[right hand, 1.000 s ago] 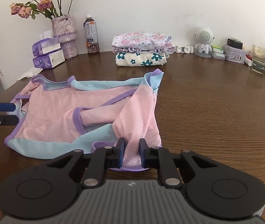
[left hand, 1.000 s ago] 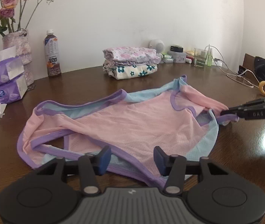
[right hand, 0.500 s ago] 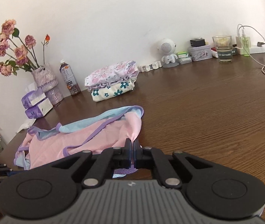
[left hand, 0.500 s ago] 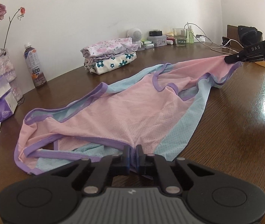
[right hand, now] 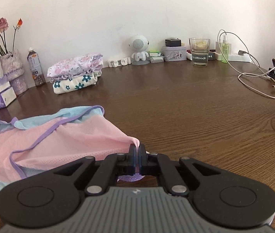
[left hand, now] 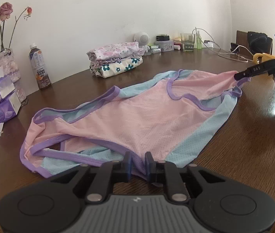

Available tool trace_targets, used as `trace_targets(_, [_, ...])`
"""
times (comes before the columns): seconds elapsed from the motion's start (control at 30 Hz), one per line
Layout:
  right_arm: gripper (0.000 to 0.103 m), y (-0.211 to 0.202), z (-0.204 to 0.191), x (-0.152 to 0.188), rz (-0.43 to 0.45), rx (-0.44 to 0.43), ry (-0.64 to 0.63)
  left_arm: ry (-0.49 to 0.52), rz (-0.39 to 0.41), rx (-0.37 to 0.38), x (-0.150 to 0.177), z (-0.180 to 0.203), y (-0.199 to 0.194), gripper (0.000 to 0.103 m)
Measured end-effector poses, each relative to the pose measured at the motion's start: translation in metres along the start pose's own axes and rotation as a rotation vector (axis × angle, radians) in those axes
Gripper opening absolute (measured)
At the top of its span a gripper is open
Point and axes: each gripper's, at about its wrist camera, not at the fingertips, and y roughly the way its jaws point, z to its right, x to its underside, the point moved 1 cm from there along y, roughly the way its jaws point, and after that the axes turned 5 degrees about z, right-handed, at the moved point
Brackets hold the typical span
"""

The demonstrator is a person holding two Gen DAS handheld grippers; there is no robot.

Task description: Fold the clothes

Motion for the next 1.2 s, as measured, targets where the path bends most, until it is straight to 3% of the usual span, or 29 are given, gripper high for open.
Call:
trace_targets(0.13, [0.041,-0.015,-0.003,0.001,0.035,0.006,0.009,-0.07,0.043,-0.068,-0.004,-0.021,-0.016,0.039])
trace_targets(0.27, [0.041,-0.038,-0.019,-0.002,0.082,-0.054,-0.031,-0.157,0.024,-0.147,-0.003,-0.049,-0.017,0.042])
trace_targets(0.4, [0.041,-0.045,-0.051,0.001,0.062,-0.205,-0.093,-0.232,0.013,-0.135,-0.005,-0.068,-0.007,0.041])
trace_targets(0.7, [0.041,-0.014,-0.125,0.022,-0.063,-0.403,-0.177,-0.229,-0.075,-0.304,-0.018,-0.102,0.032,0.041])
trace_targets(0.8, [0.041,-0.008,-0.136,0.028,-0.083,-0.412,-0.2,-0.214,-0.095,-0.361,-0.018,-0.114,0.04,0.041])
trace_targets(0.9, [0.041,-0.004,-0.138,0.031,-0.097,-0.414,-0.204,-0.178,-0.105,-0.364,-0.016,-0.117,0.045,0.041])
trace_targets(0.93, [0.041,-0.003,-0.139,0.031,-0.099,-0.417,-0.202,-0.166,-0.108,-0.355,-0.016,-0.118,0.047,0.035])
trace_targets(0.97, [0.041,-0.003,-0.138,0.031,-0.101,-0.419,-0.199,-0.153,-0.111,-0.346,-0.015,-0.119,0.048,0.021])
trace_targets(1.03, [0.041,-0.002,-0.138,0.031,-0.102,-0.421,-0.194,-0.12,-0.108,-0.334,-0.015,-0.117,0.048,0.004])
trace_targets(1.2, [0.041,-0.001,-0.137,0.031,-0.103,-0.421,-0.182,-0.059,-0.028,-0.351,-0.017,-0.105,0.018,0.003])
